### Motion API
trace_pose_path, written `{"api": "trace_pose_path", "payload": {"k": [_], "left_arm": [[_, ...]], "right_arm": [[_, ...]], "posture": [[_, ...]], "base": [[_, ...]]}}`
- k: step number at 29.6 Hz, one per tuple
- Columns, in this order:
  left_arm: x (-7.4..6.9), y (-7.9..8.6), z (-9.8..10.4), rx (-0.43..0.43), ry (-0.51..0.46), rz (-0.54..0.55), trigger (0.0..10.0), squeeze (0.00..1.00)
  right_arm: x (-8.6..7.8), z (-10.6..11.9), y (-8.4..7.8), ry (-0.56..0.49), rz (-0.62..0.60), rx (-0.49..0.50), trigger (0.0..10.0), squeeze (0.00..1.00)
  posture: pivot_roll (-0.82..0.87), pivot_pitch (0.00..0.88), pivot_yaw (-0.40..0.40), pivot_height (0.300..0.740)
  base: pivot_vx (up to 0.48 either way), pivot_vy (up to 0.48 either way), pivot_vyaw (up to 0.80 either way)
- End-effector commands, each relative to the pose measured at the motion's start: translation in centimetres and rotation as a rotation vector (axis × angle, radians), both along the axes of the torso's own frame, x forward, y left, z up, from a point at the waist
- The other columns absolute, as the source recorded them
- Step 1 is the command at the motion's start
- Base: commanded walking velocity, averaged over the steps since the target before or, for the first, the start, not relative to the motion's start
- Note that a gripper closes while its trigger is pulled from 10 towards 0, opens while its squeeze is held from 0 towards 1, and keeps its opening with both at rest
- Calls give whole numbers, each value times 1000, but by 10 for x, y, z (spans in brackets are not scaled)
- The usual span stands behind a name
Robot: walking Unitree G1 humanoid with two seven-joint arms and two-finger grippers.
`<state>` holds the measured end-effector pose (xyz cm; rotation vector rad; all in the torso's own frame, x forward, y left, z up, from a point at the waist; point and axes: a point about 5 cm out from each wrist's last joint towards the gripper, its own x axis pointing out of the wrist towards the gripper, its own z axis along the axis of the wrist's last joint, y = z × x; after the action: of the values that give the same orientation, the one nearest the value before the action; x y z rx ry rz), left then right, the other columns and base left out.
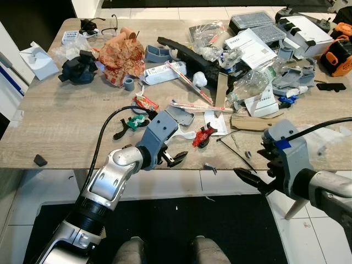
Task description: Picking trash to rubbish bin
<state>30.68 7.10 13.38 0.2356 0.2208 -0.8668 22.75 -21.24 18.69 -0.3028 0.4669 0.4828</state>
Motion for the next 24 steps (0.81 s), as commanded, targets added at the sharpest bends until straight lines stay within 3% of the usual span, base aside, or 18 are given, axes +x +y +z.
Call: {"api": "trace_pose_path", "payload": {"k": [1,7,8,9,24], "left_arm": [[-1,1,-11,15,41,34,10000,0],[4,-6,-9,-11,24,116,10000,0],[5,-8,-10,-8,22,124,4157,0],[4,-9,-12,2,22,117,0,0],[-2,-12,-23,110,5,85,0,0]], "right_arm": [[0,-1,-3,11,-24,3,10000,0],[1,1,-3,6,-30,3,10000,0],[1,2,-4,4,-32,4,10000,0],[1,2,-4,3,-34,3,10000,0],[2,3,-4,3,-46,8,10000,0]], "posture": [[-208,190,16,740],[-213,191,12,740],[-213,191,12,740],[-214,192,12,740],[-211,195,13,740]], "base": [[0,0,0],[0,0,0],[0,0,0],[0,0,0],[0,0,0]]}}
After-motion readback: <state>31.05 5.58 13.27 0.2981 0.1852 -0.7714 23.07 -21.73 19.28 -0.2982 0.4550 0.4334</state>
